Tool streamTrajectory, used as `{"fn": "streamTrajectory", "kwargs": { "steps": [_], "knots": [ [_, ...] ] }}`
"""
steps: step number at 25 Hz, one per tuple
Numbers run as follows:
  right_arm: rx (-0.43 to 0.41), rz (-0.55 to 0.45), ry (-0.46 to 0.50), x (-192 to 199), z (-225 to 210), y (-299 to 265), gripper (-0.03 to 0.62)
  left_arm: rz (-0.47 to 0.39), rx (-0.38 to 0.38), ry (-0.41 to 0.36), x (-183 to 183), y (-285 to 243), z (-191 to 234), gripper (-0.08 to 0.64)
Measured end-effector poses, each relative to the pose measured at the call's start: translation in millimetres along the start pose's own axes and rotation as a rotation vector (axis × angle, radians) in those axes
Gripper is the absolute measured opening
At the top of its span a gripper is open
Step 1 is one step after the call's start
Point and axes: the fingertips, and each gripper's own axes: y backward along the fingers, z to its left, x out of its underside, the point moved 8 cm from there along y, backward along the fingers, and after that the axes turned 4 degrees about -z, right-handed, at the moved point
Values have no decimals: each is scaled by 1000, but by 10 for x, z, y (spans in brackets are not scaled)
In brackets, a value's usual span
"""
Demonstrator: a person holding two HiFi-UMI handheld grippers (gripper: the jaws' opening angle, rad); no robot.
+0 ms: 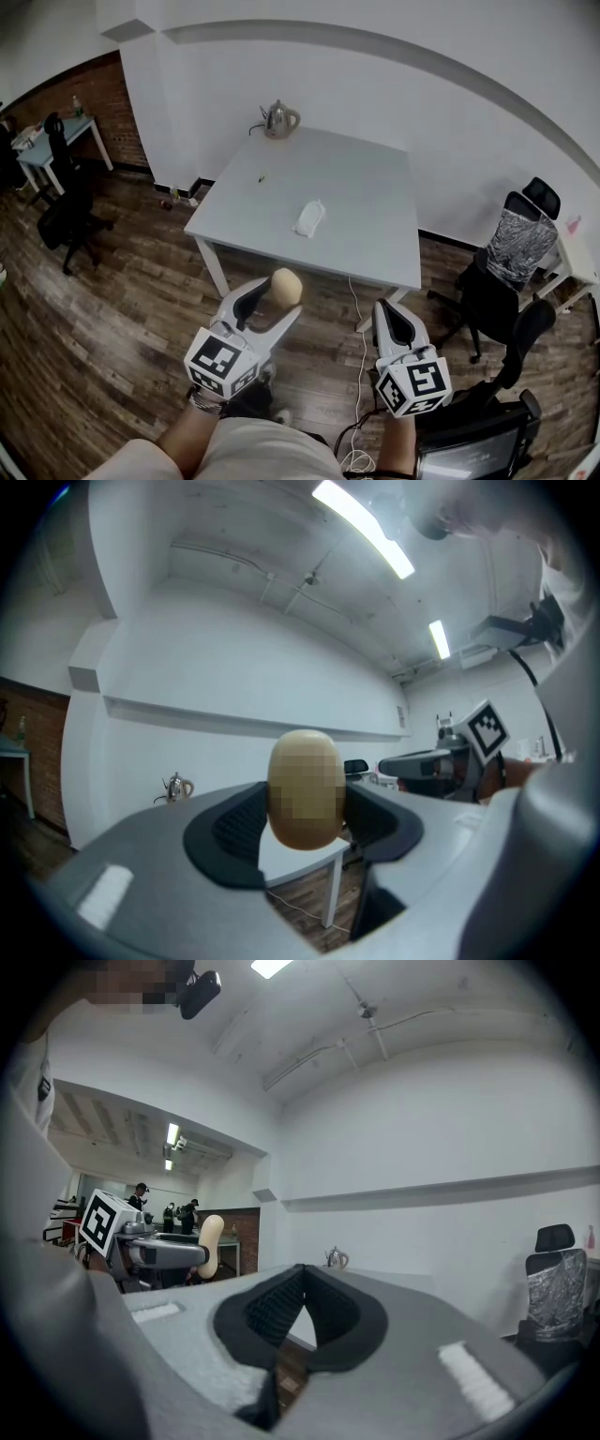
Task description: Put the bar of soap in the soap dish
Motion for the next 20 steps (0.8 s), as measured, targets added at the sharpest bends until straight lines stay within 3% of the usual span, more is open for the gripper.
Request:
{"fn": "streamTrajectory", "kwargs": {
  "steps": [8,13,20],
  "knots": [
    [-19,-13,2,-26,-6,-146,2,-13,-27,4,5,-46,130,272],
    [34,12,37,7,-59,-242,2,-7,-18,28,64,-126,228,272],
    [46,14,21,32,-150,-422,2,-8,4,48,130,-303,382,272]
  ]
}}
